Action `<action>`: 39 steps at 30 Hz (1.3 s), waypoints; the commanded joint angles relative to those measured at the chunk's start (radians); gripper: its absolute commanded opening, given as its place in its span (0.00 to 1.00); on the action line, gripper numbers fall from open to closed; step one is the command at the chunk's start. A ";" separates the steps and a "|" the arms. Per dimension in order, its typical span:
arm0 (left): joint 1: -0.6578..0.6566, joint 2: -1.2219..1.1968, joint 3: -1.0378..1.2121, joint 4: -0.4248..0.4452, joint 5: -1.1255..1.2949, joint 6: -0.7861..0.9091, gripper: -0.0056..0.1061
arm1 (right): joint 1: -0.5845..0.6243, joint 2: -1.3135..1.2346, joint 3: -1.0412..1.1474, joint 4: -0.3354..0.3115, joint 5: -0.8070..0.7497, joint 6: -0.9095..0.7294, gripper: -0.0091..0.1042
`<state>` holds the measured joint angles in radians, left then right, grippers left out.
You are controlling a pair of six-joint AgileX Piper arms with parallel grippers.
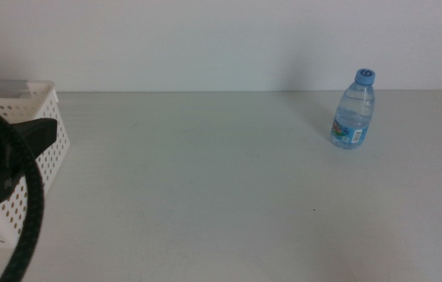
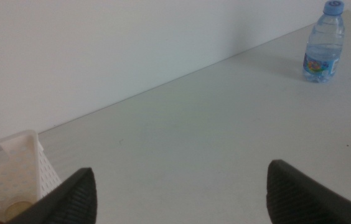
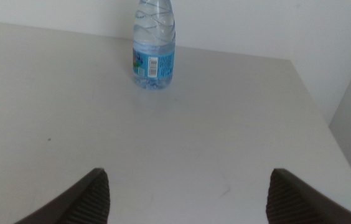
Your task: Use arms to grab the bottles and put them into the dustbin to the left of the table.
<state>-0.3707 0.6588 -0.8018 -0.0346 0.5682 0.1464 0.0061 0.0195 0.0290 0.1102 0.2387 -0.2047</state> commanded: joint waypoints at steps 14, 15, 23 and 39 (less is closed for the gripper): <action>-0.007 0.000 -0.027 -0.003 -0.076 -0.015 0.89 | -0.006 0.474 -0.190 -0.064 -0.482 0.027 0.65; -0.007 0.000 -0.027 -0.003 -0.076 -0.015 0.89 | -0.006 0.527 -0.201 -0.064 -0.498 0.057 0.65; -0.007 0.000 -0.027 -0.003 -0.076 -0.015 0.89 | -0.006 0.894 -0.209 -0.056 -0.876 0.273 0.65; -0.007 0.000 -0.027 -0.003 -0.076 -0.015 0.89 | -0.006 1.548 -0.454 -0.266 -1.381 0.290 0.65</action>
<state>-0.3707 0.6588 -0.8018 -0.0346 0.5682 0.1464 0.0061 1.5557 -0.3634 -0.1337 -1.0529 0.0983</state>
